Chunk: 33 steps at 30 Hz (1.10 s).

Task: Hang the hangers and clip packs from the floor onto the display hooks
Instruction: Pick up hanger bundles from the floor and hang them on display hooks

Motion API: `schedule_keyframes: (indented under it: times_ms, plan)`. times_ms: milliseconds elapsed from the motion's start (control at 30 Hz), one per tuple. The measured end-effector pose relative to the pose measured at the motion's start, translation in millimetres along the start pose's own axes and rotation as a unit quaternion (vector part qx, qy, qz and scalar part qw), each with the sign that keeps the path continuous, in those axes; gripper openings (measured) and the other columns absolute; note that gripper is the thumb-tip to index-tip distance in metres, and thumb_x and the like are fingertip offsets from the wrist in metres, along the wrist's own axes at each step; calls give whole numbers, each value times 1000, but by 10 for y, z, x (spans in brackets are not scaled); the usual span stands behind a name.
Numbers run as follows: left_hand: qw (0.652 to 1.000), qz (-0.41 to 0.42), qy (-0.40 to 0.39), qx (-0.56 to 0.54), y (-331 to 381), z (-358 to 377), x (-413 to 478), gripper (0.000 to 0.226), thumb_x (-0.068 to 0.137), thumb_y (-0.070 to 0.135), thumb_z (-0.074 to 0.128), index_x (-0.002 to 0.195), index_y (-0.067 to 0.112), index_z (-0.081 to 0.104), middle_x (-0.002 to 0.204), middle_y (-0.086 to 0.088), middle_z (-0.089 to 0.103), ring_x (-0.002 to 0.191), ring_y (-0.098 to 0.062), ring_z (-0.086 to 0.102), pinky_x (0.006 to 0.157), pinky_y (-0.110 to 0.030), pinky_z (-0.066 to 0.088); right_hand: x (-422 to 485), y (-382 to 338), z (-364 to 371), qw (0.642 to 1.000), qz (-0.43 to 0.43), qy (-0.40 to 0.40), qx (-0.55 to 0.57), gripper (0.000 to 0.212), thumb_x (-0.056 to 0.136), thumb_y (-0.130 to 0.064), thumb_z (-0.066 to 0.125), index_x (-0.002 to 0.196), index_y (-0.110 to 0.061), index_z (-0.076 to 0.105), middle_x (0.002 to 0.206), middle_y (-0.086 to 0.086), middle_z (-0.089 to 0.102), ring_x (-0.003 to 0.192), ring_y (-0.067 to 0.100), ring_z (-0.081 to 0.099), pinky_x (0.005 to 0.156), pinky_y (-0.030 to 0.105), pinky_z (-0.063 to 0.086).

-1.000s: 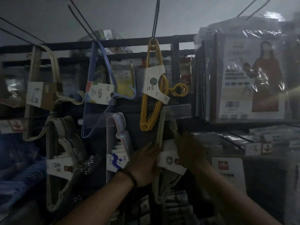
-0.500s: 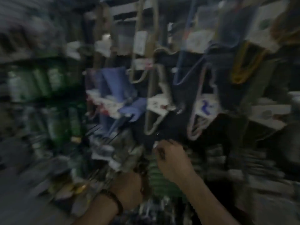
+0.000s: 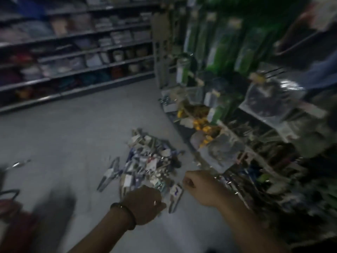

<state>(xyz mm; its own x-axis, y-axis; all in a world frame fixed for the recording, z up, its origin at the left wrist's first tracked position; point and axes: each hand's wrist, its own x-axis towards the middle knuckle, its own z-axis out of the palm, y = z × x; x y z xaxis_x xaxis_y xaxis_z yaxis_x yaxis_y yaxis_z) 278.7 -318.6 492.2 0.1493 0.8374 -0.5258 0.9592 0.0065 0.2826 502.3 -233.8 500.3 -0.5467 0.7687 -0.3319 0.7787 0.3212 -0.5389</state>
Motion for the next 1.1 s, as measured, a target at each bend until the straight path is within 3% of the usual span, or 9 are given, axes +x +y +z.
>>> schedule_keyframes:
  times_ms: [100, 267, 533, 667, 767, 867, 933, 1000, 1100]
  plan:
    - [996, -69, -23, -46, -547, 130, 45, 39, 104, 58, 45, 112, 25, 64, 123, -4, 66, 113, -27, 63, 91, -36, 50, 541, -126, 354, 997, -6, -74, 11, 23, 103, -36, 57, 86, -21, 58, 87, -1, 67, 85, 20, 66, 75, 40, 53]
    - [974, -171, -57, -136, -1210, 292, 415, 38, 101, 63, 47, 114, 31, 64, 125, -2, 66, 112, -24, 64, 96, -38, 53, 1508, 11, 772, 982, 22, -185, 18, 25, 104, -37, 52, 101, -17, 66, 101, 5, 73, 90, 19, 68, 83, 44, 58]
    - [934, -235, -42, -267, -2140, 495, 2102, 29, 105, 46, 53, 119, 25, 67, 111, 1, 72, 96, -14, 68, 88, -29, 57, 3576, 797, 1396, 957, 64, -284, -20, 28, 105, -43, 53, 113, -19, 65, 112, 5, 69, 98, 20, 65, 90, 40, 56]
    - [930, -232, -43, -283, -2743, 1107, 3068, 25, 105, 37, 54, 118, 21, 68, 114, -1, 73, 96, -14, 67, 84, -26, 55, 4652, 1236, 1982, 955, 60, -285, -53, 24, 106, -36, 52, 91, -19, 61, 95, 7, 70, 85, 21, 66, 76, 37, 54]
    - [912, -249, -109, -306, -3187, 1857, 3717, 26, 106, 31, 51, 124, 17, 65, 122, -5, 71, 107, -22, 67, 95, -36, 56, 5319, 1624, 2657, 951, 67, -289, -85, 24, 105, -32, 54, 103, -11, 65, 101, 14, 72, 91, 29, 68, 83, 41, 57]
    - [876, -307, -136, -346, -3582, 2779, 4299, 31, 107, 30, 50, 127, 13, 65, 127, -8, 70, 115, -27, 65, 100, -36, 53, 5791, 2028, 3507, 940, 50, -304, -149, 30, 104, -30, 56, 126, -11, 58, 112, 14, 70, 97, 31, 67, 85, 40, 56]
    - [842, -358, -134, -381, -3831, 3476, 4587, 31, 106, 30, 53, 126, 12, 68, 126, -10, 71, 118, -28, 65, 100, -32, 51, 6011, 2248, 4126, 927, 14, -317, -199, 32, 103, -28, 58, 131, -14, 53, 122, 11, 66, 106, 30, 65, 77, 36, 49]
    - [794, -403, -143, -432, -4017, 4138, 4809, 31, 105, 27, 56, 127, 9, 68, 130, -14, 69, 121, -32, 64, 102, -36, 52, 6177, 2415, 4728, 913, -50, -322, -244, 36, 99, -21, 63, 133, -14, 52, 130, 10, 59, 114, 30, 61, 77, 37, 49]
    - [704, -464, -136, -521, -4174, 4960, 5042, 42, 105, 25, 59, 140, 3, 58, 140, -23, 60, 125, -37, 62, 104, -48, 53, 6382, 2542, 5557, 901, -125, -315, -272, 51, 94, -20, 68, 137, -11, 45, 137, 14, 48, 119, 32, 55, 93, 45, 54]
